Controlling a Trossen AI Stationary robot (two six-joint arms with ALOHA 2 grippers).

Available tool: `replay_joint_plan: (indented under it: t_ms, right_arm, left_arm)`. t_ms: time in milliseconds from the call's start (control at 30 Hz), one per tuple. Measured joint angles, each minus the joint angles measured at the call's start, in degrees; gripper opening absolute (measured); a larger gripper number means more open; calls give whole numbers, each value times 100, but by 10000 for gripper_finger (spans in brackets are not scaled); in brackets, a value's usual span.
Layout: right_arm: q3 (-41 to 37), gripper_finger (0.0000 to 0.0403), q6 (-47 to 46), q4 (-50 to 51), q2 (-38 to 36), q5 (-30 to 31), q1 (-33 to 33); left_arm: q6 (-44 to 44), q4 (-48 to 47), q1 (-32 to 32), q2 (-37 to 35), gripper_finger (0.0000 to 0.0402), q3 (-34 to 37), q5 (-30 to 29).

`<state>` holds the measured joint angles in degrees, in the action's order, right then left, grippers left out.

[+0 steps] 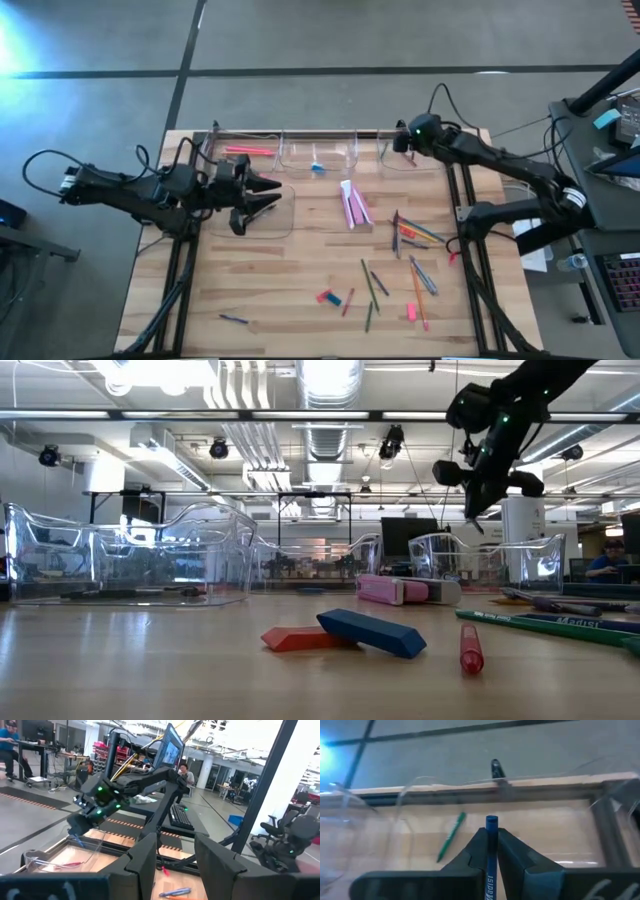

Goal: Sort crayons/erasers/pens/pencils in bins
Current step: Put the blue crayon into the top right transparent bin, then put the orange eraser into the middle transparent bin

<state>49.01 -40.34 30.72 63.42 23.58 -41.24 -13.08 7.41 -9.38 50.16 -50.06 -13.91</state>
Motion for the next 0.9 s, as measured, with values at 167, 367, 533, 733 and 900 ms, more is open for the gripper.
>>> replay_joint_plan:
  t_ms: [167, 367, 533, 733, 900]
  right_arm:
    - [0, 89, 523, -50, 96, -250, -125]
    - [2, 154, 734, -195, -224, -1011, -140]
    - [2, 167, 769, -265, -873, -1791, 269]
    - [4, 153, 474, -179, -1547, -2400, 1484]
    - [-4, 144, -155, 115, -1569, -2017, 2789]
  left_arm:
    - [0, 10, 2, 51, 119, -64, -18]
    - [-2, 111, 2, 86, 119, -53, -122]
    - [-2, 112, 1, 122, 119, -59, -142]
    - [-2, 120, 0, 156, 119, -44, -141]
    - [0, 133, 2, 264, 119, -60, -140]
